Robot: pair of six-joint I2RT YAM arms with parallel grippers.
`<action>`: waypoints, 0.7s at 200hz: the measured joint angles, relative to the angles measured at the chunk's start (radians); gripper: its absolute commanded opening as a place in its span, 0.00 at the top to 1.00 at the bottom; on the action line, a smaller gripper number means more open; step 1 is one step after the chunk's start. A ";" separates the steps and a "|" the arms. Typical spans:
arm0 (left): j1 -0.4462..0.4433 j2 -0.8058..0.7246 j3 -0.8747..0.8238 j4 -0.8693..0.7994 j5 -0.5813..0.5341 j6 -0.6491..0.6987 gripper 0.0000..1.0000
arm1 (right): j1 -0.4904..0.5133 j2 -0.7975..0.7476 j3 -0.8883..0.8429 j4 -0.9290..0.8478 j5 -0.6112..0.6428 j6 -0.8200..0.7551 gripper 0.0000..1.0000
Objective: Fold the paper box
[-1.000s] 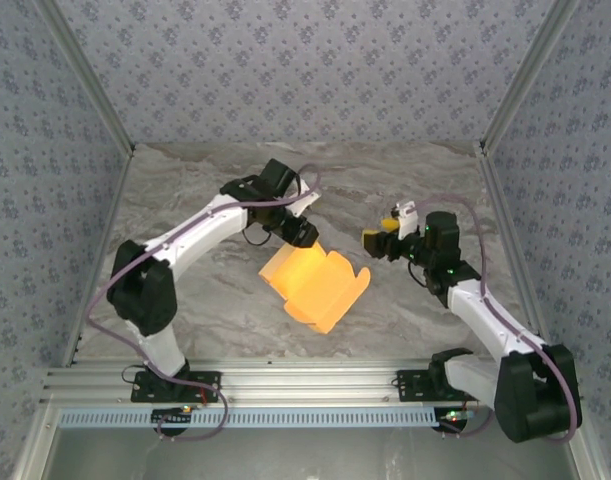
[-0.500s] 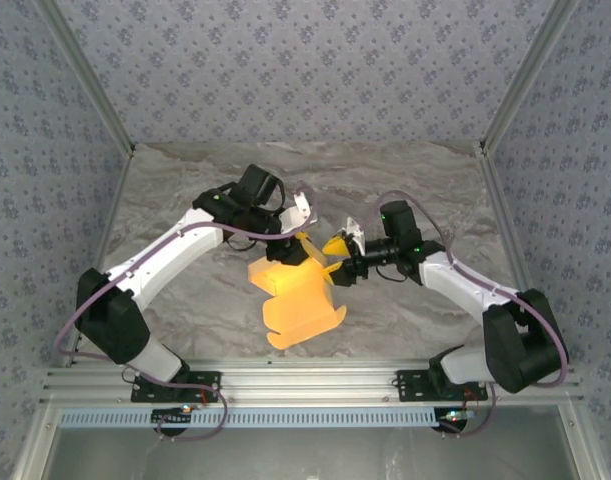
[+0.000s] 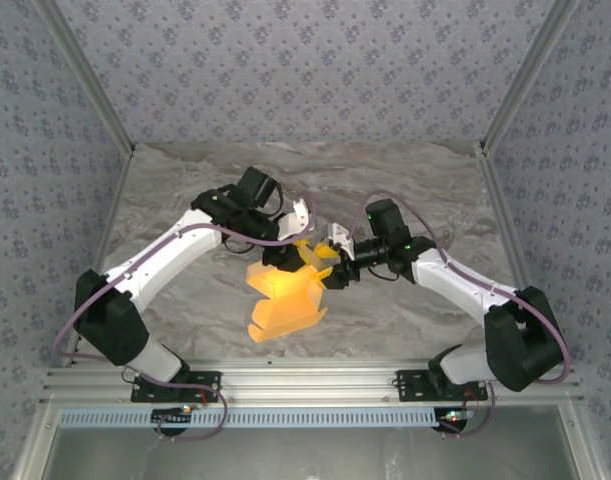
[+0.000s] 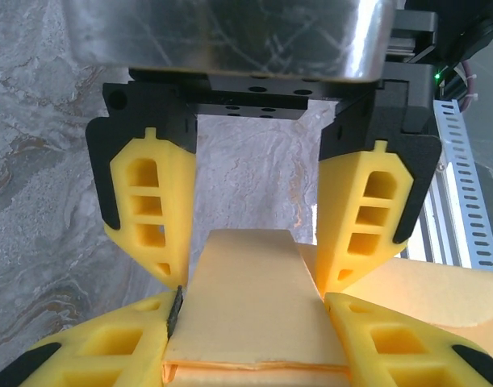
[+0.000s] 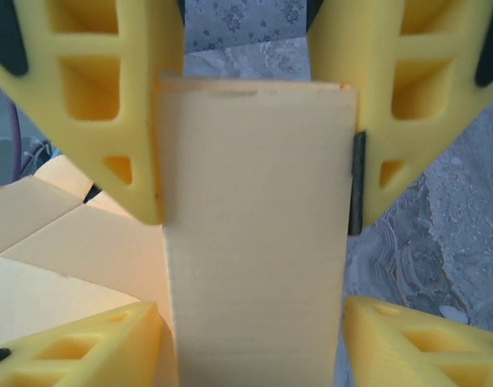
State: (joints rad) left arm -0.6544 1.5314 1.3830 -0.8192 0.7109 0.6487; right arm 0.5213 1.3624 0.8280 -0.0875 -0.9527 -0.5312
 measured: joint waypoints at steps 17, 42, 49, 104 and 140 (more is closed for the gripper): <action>0.000 -0.005 -0.001 -0.001 0.003 0.006 0.67 | 0.002 0.001 0.012 -0.018 0.000 -0.015 0.54; 0.000 -0.011 -0.003 -0.002 -0.005 0.010 0.68 | 0.005 0.001 0.017 -0.024 0.012 -0.016 0.54; 0.000 -0.013 -0.004 -0.001 -0.008 0.010 0.68 | 0.008 0.001 0.017 -0.021 0.021 -0.015 0.56; 0.000 -0.017 -0.013 0.008 -0.060 0.004 0.67 | 0.051 -0.019 -0.024 0.079 0.160 0.007 0.59; 0.000 -0.017 -0.016 0.024 -0.093 -0.010 0.68 | 0.087 -0.056 -0.077 0.172 0.298 0.011 0.59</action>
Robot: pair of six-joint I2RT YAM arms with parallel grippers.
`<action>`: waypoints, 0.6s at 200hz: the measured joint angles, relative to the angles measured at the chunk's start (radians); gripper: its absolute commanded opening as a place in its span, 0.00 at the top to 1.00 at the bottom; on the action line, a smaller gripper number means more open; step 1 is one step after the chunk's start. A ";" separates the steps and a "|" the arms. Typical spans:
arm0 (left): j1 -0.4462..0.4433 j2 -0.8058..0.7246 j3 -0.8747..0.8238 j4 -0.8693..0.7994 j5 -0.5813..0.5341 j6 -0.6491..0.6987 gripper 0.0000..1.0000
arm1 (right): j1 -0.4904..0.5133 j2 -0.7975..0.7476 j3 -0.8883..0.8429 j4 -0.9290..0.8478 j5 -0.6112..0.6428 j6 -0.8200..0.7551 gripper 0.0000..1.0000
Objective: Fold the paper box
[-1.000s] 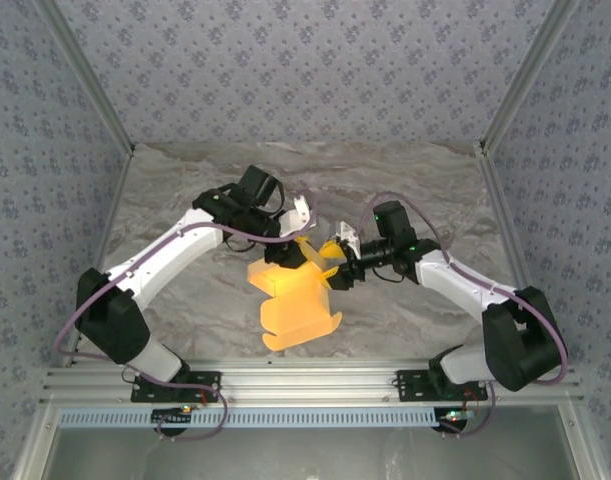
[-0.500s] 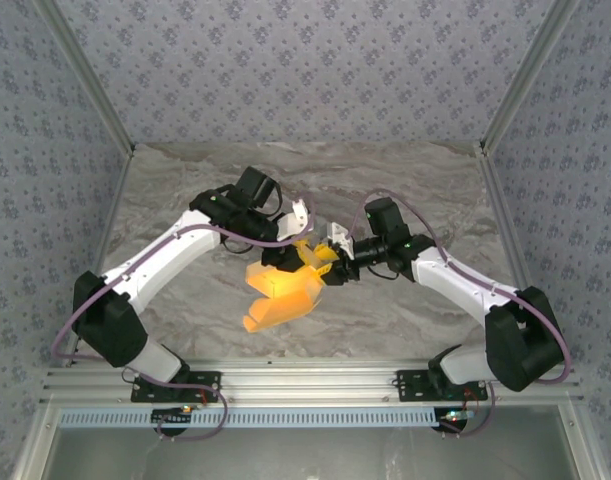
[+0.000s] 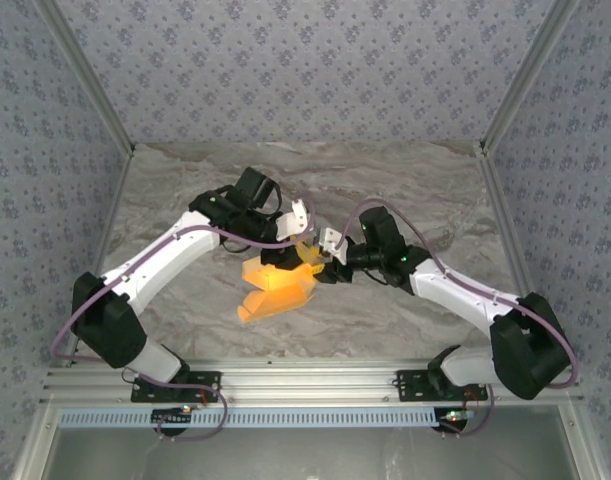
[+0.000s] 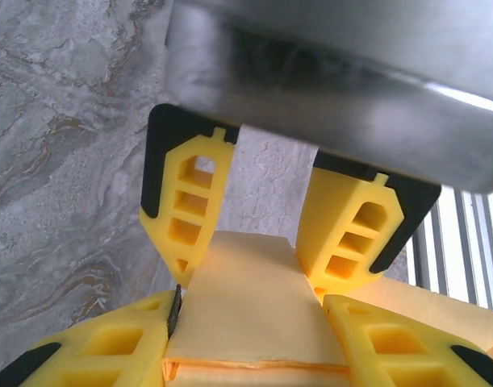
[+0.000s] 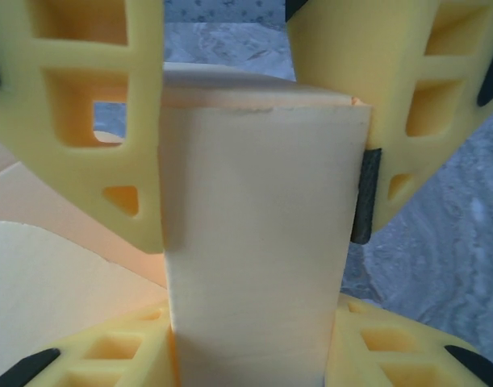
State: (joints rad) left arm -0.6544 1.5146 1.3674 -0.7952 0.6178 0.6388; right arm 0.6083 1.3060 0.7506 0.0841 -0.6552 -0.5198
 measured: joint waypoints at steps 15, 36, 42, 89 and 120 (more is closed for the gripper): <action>0.003 0.000 -0.006 0.022 -0.006 -0.009 0.68 | 0.003 -0.017 -0.024 0.040 0.043 0.000 0.54; 0.016 0.002 -0.010 0.037 -0.001 -0.043 0.68 | -0.006 -0.038 -0.056 0.094 0.071 0.006 0.41; 0.021 0.002 -0.011 0.039 0.002 -0.057 0.68 | -0.016 -0.043 -0.064 0.106 0.072 0.015 0.39; 0.069 -0.004 -0.058 0.148 -0.013 -0.216 0.68 | -0.129 -0.114 -0.154 0.191 0.077 0.126 0.34; 0.087 -0.015 -0.118 0.244 -0.095 -0.371 0.68 | -0.173 -0.216 -0.177 0.238 0.209 0.259 0.27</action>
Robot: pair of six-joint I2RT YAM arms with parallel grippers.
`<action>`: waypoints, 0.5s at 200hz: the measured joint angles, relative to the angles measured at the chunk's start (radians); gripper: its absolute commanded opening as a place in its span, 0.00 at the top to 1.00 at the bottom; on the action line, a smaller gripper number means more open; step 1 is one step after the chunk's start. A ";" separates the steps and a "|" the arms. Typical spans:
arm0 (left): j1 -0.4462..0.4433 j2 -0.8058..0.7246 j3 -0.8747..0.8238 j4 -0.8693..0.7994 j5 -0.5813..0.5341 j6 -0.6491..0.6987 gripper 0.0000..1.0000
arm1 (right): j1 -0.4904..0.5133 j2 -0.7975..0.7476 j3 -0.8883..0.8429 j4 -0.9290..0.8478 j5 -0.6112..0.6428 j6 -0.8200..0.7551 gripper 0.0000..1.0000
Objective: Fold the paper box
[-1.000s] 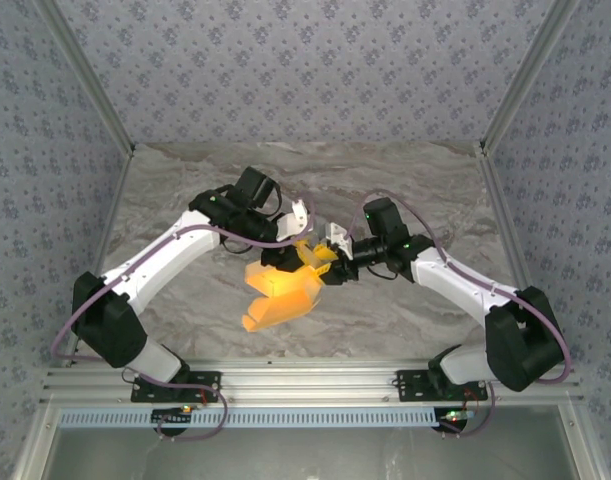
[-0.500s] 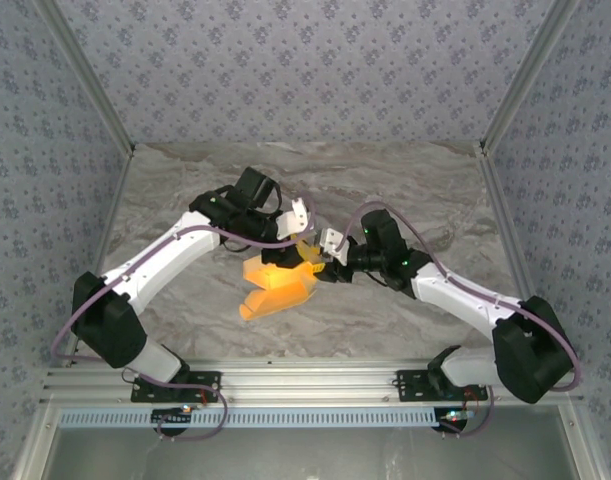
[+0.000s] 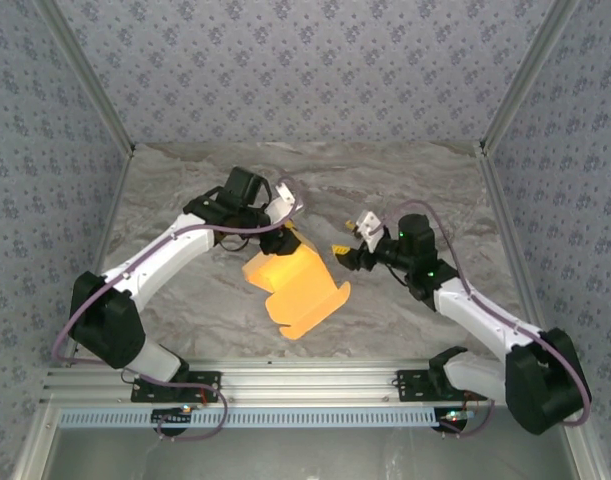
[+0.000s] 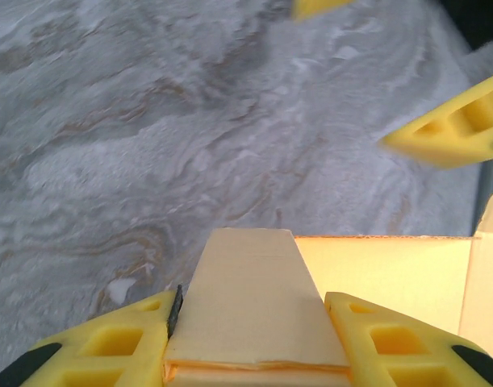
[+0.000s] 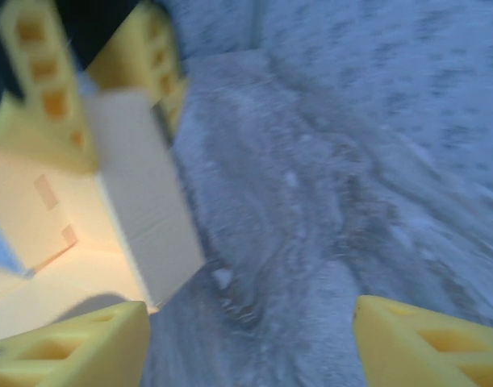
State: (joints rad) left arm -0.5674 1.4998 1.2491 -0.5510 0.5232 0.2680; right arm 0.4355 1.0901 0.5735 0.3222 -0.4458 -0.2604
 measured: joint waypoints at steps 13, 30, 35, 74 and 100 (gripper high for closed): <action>0.016 -0.002 -0.018 0.043 -0.039 -0.092 0.70 | -0.011 -0.053 0.000 0.006 0.084 0.066 0.27; 0.043 -0.002 -0.029 0.097 -0.084 -0.226 0.77 | -0.039 -0.116 -0.003 0.003 0.158 0.160 0.25; 0.051 -0.002 -0.031 0.112 -0.093 -0.269 0.77 | -0.047 -0.133 -0.006 0.000 0.173 0.188 0.24; 0.101 0.001 -0.090 0.266 -0.135 -0.601 0.75 | -0.064 -0.204 -0.010 -0.129 0.159 0.377 0.24; 0.109 0.022 -0.146 0.345 -0.146 -0.790 0.79 | -0.055 -0.176 0.039 -0.280 0.092 0.446 0.26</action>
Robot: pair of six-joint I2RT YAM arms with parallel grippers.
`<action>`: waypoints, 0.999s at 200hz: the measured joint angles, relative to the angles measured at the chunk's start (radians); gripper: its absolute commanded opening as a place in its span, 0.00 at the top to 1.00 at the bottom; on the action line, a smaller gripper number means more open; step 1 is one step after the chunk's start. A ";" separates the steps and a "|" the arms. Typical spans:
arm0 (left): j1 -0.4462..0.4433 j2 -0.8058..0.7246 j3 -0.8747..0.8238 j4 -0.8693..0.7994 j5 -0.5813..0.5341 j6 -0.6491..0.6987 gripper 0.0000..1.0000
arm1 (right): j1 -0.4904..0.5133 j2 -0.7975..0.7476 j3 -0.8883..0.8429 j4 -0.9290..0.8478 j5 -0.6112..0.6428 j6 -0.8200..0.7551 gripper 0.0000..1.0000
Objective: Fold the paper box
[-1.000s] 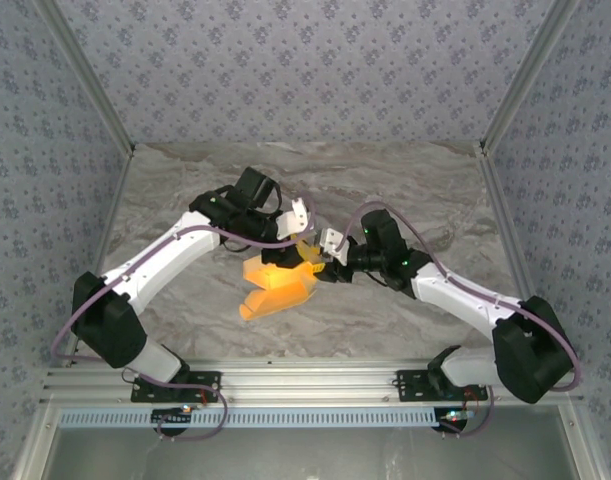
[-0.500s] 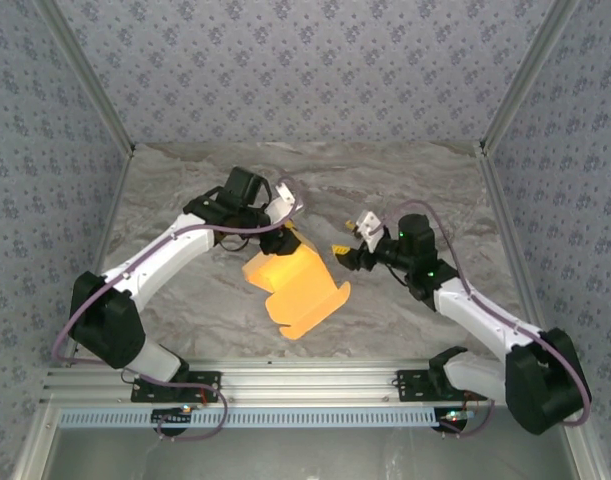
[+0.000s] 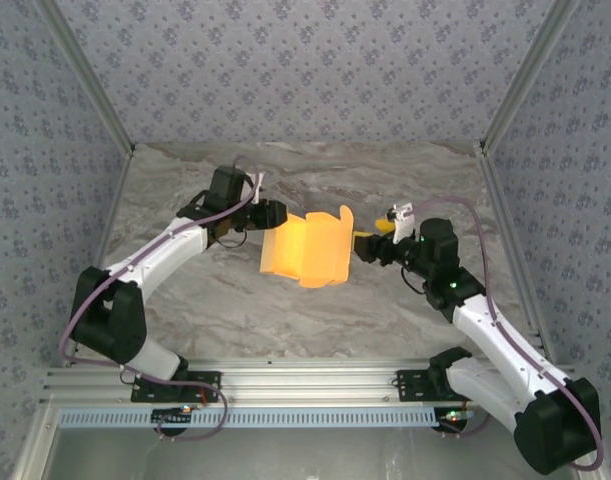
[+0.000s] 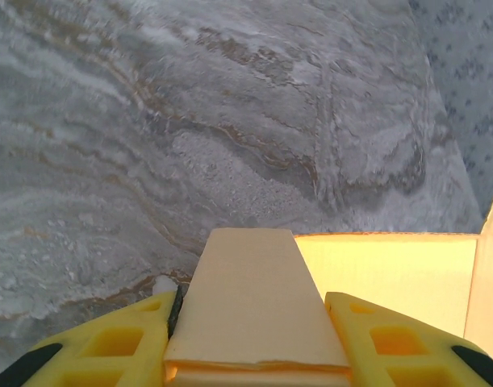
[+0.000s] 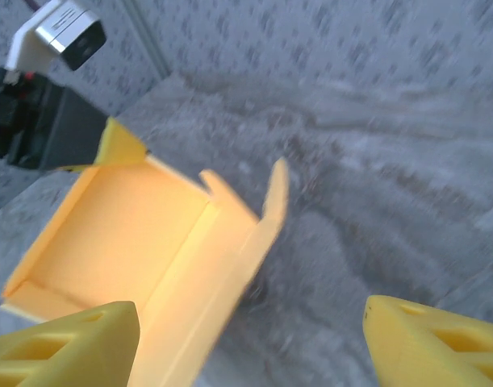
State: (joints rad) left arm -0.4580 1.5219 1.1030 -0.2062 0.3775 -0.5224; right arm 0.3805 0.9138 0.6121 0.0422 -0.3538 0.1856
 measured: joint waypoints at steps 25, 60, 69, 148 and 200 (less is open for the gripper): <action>0.000 0.014 -0.071 0.094 -0.002 -0.134 0.80 | 0.014 0.060 0.087 -0.141 -0.037 0.055 0.29; -0.003 0.020 -0.127 0.195 -0.005 -0.241 0.79 | 0.016 0.174 0.193 -0.294 -0.060 0.110 0.38; -0.007 0.020 -0.139 0.220 -0.005 -0.260 0.79 | 0.016 0.214 0.224 -0.335 -0.069 0.114 0.46; -0.027 0.042 -0.203 0.370 -0.012 -0.344 0.59 | 0.037 0.411 0.400 -0.523 -0.049 0.083 0.97; -0.023 0.022 -0.273 0.386 -0.027 -0.317 0.15 | 0.116 0.546 0.594 -0.676 0.098 -0.085 1.00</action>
State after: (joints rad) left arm -0.4812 1.5436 0.8303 0.1799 0.3500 -0.8398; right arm 0.4969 1.4597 1.2057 -0.6342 -0.2562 0.1001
